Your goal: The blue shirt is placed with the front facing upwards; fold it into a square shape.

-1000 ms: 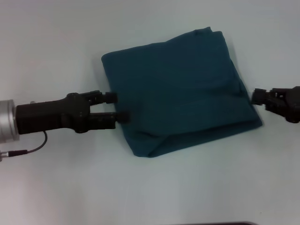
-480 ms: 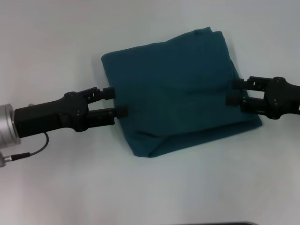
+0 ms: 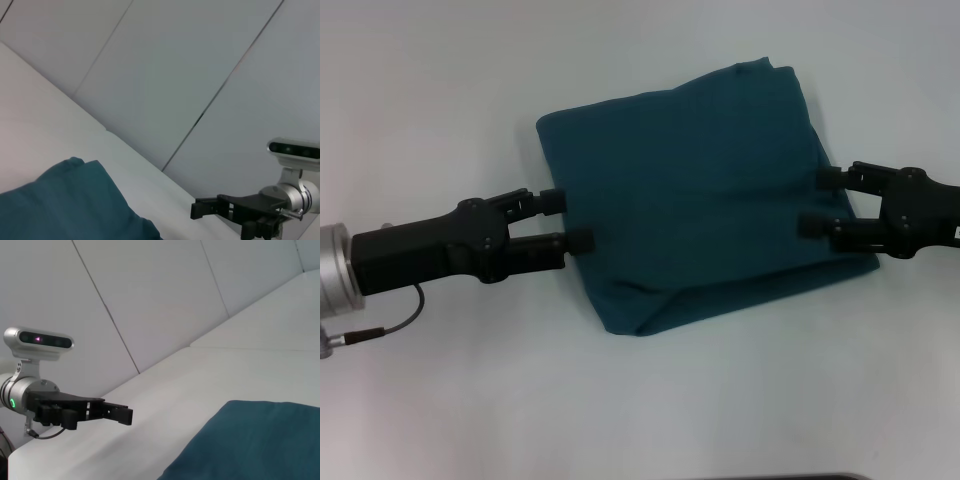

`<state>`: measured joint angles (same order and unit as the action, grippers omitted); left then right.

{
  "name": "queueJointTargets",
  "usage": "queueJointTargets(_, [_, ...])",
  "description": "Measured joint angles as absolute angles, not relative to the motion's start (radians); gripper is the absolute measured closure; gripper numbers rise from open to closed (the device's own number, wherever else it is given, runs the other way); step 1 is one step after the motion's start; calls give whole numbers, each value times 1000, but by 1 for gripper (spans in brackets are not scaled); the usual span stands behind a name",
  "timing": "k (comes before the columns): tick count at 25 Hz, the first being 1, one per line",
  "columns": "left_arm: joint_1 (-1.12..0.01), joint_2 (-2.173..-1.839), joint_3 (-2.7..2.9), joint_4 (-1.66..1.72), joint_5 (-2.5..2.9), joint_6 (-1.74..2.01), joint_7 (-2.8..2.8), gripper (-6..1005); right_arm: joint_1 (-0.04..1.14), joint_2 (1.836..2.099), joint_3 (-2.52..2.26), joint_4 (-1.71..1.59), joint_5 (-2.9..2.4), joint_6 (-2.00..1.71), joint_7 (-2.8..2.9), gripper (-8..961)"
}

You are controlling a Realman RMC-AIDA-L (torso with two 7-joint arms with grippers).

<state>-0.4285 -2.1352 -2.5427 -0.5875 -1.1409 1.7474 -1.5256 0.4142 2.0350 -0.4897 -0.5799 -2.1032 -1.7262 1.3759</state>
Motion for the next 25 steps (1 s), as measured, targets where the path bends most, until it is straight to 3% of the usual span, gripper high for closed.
queueJointTargets(4, [-428, -2140, -2534, -590, -1138, 1741, -1517, 83, 425, 2041, -491, -580, -2103, -1720, 1378, 22])
queueJointTargets(12, [-428, -2141, -2533, -591, -1135, 1707, -1517, 84, 465, 2054, -491, -581, -2099, -1699, 1385, 24])
queueJointTargets(25, [-432, -2139, -2533, -594, -1135, 1707, -1524, 90, 485, 2021, -561, -609, -2103, -1749, 1422, 26])
